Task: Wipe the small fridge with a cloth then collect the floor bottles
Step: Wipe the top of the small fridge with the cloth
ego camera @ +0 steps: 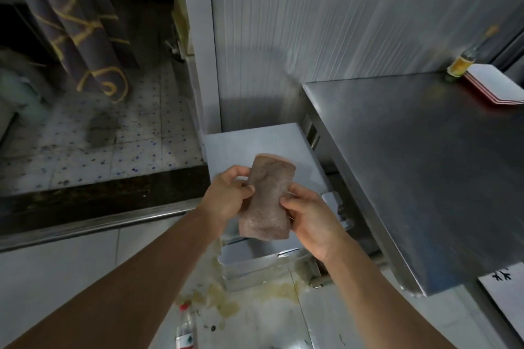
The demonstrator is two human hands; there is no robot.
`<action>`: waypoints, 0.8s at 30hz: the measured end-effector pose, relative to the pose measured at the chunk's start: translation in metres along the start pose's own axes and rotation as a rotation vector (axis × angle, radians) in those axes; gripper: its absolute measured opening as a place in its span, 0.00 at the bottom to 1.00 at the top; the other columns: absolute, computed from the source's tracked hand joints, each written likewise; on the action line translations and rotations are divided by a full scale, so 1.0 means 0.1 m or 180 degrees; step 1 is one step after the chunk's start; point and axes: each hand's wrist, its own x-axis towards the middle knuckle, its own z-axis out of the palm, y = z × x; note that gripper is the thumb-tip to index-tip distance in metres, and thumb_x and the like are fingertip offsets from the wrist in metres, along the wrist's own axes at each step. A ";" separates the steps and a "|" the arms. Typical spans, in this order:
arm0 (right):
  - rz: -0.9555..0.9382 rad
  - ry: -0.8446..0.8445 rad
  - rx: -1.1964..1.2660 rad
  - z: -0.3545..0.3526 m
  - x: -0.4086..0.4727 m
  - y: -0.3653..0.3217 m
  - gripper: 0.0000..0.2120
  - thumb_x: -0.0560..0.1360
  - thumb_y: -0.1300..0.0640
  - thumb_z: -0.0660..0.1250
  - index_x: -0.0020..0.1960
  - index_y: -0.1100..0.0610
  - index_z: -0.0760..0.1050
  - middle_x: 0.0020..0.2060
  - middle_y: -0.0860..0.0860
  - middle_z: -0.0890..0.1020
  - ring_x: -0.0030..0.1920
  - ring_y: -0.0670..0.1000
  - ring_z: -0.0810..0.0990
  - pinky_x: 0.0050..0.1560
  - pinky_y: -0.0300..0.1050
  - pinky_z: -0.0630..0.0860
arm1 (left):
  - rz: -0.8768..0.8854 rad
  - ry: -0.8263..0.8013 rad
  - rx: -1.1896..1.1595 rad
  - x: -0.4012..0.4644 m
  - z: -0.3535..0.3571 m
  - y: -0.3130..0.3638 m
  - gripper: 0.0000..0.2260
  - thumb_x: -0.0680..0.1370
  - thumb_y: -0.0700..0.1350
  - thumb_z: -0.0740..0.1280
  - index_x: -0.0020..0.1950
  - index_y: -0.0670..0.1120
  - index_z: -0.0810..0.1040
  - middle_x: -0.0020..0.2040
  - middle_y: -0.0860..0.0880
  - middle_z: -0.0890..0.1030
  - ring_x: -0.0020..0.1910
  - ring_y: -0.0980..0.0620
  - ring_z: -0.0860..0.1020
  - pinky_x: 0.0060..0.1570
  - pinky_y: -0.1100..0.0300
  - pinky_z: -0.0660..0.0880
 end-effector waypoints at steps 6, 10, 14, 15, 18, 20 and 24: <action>-0.0392 0.0331 -0.0705 0.02 0.05 -0.11 0.16 0.72 0.67 0.70 0.53 0.50 0.75 0.43 0.53 0.80 0.46 0.50 0.81 0.43 0.46 0.76 | 0.0281 0.0342 0.0821 0.06 0.17 0.06 0.04 0.75 0.34 0.65 0.45 0.42 0.75 0.41 0.43 0.78 0.39 0.50 0.75 0.37 0.62 0.71; -0.0423 0.0290 -0.0586 -0.11 0.12 -0.19 0.12 0.75 0.66 0.64 0.55 0.55 0.77 0.46 0.56 0.80 0.44 0.51 0.81 0.42 0.43 0.79 | -0.0383 -0.0124 -0.0665 0.05 0.31 0.09 0.14 0.81 0.43 0.56 0.56 0.38 0.78 0.52 0.38 0.81 0.49 0.42 0.80 0.51 0.52 0.76; -0.0543 0.0409 -0.0897 -0.31 0.22 -0.15 0.09 0.76 0.64 0.66 0.56 0.58 0.76 0.43 0.50 0.79 0.43 0.47 0.80 0.41 0.39 0.79 | -0.0519 -0.0058 -0.0694 0.12 0.51 0.01 0.17 0.81 0.51 0.58 0.59 0.40 0.78 0.54 0.40 0.81 0.53 0.44 0.80 0.55 0.52 0.75; -0.0620 0.0472 -0.1066 -0.35 0.24 -0.11 0.11 0.75 0.64 0.68 0.56 0.57 0.75 0.43 0.49 0.78 0.41 0.43 0.80 0.41 0.35 0.78 | -0.0440 0.0005 -0.0529 0.14 0.57 0.00 0.15 0.80 0.48 0.59 0.58 0.39 0.77 0.54 0.39 0.81 0.51 0.44 0.80 0.51 0.54 0.76; -0.0834 0.0610 -0.1545 -0.52 0.32 -0.02 0.13 0.70 0.63 0.73 0.51 0.55 0.74 0.45 0.49 0.79 0.39 0.38 0.78 0.40 0.32 0.75 | -0.0294 0.0172 -0.0178 0.21 0.72 -0.05 0.07 0.80 0.38 0.59 0.52 0.40 0.76 0.48 0.39 0.81 0.43 0.46 0.80 0.41 0.57 0.76; -0.0768 0.0723 -0.1645 -0.68 0.37 0.03 0.11 0.70 0.63 0.72 0.47 0.53 0.74 0.47 0.53 0.79 0.43 0.46 0.80 0.45 0.42 0.79 | -0.0345 0.0168 -0.0175 0.26 0.80 -0.09 0.09 0.80 0.36 0.58 0.47 0.43 0.77 0.44 0.43 0.81 0.41 0.48 0.80 0.41 0.57 0.76; -0.0590 0.1000 -0.1821 -0.99 0.42 0.08 0.06 0.74 0.66 0.62 0.45 0.56 0.73 0.41 0.52 0.79 0.43 0.50 0.79 0.43 0.45 0.77 | -0.0554 0.0397 -0.0185 0.38 0.92 -0.21 0.11 0.80 0.36 0.57 0.43 0.46 0.75 0.42 0.43 0.77 0.40 0.47 0.76 0.40 0.59 0.71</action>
